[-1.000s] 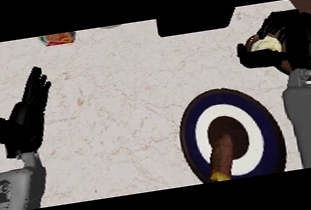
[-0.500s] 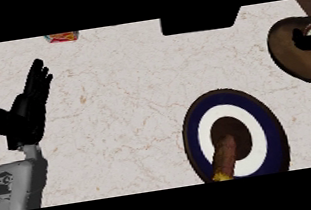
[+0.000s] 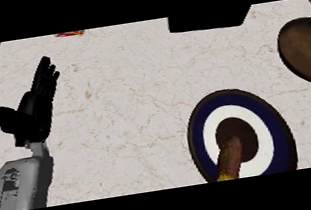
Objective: Pick the cupcake from the plate and place it in the pan
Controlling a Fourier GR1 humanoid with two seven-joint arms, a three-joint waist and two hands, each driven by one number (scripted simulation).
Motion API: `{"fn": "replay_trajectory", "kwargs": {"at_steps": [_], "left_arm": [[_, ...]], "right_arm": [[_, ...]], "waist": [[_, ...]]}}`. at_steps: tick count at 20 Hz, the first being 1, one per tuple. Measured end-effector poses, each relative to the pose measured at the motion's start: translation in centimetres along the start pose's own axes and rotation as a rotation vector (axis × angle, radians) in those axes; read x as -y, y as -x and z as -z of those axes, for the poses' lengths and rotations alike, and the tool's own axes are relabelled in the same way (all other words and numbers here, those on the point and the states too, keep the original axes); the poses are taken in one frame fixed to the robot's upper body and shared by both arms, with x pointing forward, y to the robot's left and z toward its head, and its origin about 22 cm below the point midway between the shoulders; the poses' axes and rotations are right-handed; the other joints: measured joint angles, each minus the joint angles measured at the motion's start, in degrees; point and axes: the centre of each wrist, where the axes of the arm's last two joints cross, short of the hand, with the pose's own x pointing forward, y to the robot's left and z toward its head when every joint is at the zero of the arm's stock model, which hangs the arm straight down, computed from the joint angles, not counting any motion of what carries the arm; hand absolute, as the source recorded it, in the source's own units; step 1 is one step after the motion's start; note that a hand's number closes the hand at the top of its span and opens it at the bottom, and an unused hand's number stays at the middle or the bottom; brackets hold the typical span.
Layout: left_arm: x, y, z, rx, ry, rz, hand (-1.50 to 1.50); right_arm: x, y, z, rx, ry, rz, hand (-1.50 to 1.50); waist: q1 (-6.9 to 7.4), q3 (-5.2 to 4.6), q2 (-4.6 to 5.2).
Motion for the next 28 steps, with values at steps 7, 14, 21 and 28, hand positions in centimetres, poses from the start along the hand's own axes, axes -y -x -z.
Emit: {"fn": "replay_trajectory", "kwargs": {"at_steps": [7,14,21,28], "left_arm": [[0.3,0.1,0.2,0.008,0.015,-0.003,0.0],[0.3,-0.2,0.2,0.013,0.02,-0.01,0.0],[-0.1,0.1,-0.1,0.004,0.014,-0.004,0.0],[-1.1,0.8,-0.6,-0.019,-0.021,0.0,0.0]], "right_arm": [[-0.4,2.7,-0.3,-0.076,-0.078,0.083,-1.5],[-1.5,4.2,-1.4,-0.133,-0.28,0.252,-1.5],[-1.4,4.9,-1.6,-0.074,-0.185,0.412,-1.5],[-0.6,8.5,-3.1,-0.063,-0.127,0.668,-1.5]], "waist": [[0.96,0.18,0.59],[1.51,0.32,0.75],[0.65,0.29,0.34],[-1.29,0.07,-0.5]]}}
